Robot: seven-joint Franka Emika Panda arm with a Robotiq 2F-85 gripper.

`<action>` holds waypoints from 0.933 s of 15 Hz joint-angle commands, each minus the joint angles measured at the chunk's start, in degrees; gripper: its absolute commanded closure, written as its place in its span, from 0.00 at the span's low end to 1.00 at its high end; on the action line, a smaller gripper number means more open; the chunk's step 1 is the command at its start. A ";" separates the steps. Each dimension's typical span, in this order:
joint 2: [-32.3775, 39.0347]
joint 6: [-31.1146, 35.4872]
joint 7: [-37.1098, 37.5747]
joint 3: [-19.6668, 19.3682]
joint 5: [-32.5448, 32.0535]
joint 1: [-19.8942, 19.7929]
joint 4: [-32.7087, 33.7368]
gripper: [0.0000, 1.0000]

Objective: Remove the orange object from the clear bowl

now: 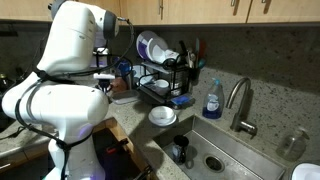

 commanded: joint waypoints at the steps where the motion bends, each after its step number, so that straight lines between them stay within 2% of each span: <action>1: 0.83 -1.40 -2.18 0.95 1.06 -0.61 1.82 0.66; 2: 0.83 -1.29 -2.56 1.06 1.17 -0.69 1.88 0.65; 7: -1.02 0.35 -0.75 0.39 0.82 -0.94 0.35 0.30; 10: -3.05 2.50 0.06 0.21 1.27 -2.46 -1.78 0.06; 14: -5.81 5.07 0.66 0.46 1.71 -4.95 -3.94 0.00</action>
